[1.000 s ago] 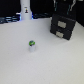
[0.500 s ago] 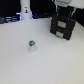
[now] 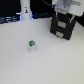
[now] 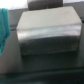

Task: Open the kcup holder, insert the kcup into the holder, and close the kcup holder

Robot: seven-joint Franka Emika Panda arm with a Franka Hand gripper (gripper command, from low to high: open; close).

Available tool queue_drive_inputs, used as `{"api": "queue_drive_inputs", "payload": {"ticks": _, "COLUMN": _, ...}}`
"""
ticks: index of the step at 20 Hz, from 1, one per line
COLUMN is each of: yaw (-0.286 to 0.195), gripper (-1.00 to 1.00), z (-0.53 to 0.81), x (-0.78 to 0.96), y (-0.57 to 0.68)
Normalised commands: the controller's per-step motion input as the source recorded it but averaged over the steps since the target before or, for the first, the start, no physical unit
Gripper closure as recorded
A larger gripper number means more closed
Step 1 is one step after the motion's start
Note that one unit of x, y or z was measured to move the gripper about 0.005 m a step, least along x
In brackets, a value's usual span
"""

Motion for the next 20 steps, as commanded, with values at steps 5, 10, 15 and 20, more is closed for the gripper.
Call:
{"api": "queue_drive_inputs", "payload": {"ticks": 5, "yaw": -0.007, "gripper": -1.00, "z": -0.33, "x": -0.25, "y": 0.04}}
{"api": "queue_drive_inputs", "payload": {"ticks": 10, "yaw": -0.013, "gripper": 1.00, "z": -0.02, "x": -0.03, "y": 0.05}}
{"api": "queue_drive_inputs", "payload": {"ticks": 15, "yaw": -0.039, "gripper": 1.00, "z": 0.02, "x": 0.27, "y": -0.03}}
{"api": "queue_drive_inputs", "payload": {"ticks": 20, "yaw": -0.056, "gripper": 1.00, "z": 0.05, "x": 0.50, "y": -0.05}}
